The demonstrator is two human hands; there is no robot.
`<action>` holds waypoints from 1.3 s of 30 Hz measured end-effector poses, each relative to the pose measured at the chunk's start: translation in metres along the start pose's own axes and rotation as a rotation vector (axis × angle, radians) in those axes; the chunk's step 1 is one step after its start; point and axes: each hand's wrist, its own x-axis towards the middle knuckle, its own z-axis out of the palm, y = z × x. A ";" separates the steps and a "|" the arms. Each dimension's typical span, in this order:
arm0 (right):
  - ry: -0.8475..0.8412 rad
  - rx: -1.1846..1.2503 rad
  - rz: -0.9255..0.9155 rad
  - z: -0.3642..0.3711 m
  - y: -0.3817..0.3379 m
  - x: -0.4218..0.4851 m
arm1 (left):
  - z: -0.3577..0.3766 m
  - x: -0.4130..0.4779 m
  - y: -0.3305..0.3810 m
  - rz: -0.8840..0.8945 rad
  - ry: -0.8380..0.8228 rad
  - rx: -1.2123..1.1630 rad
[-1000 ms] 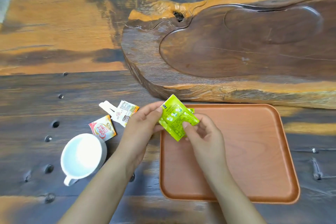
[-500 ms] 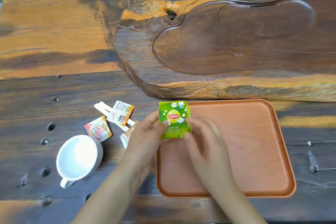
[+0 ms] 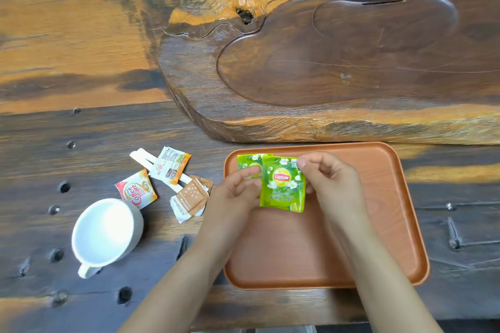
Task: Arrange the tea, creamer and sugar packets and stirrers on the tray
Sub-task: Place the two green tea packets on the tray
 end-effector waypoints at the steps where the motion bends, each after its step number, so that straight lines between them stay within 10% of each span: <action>1: 0.018 -0.031 0.008 -0.003 0.001 0.004 | -0.001 0.004 -0.004 0.108 0.082 0.196; 4: 0.044 -0.128 0.033 -0.006 0.007 0.018 | -0.006 0.012 -0.013 0.433 0.239 0.818; 9: 0.147 -0.589 -0.101 0.004 0.019 0.035 | -0.003 0.025 -0.028 0.521 0.137 1.121; 16: 0.227 -0.942 -0.337 0.002 0.027 0.021 | -0.002 0.029 -0.033 0.559 0.154 1.167; 20: -0.023 -1.041 -0.542 0.000 0.036 0.011 | -0.002 0.028 -0.032 0.564 0.145 1.171; 39: -0.144 -1.155 -0.694 -0.008 0.053 0.022 | -0.002 0.029 -0.033 0.597 0.164 1.194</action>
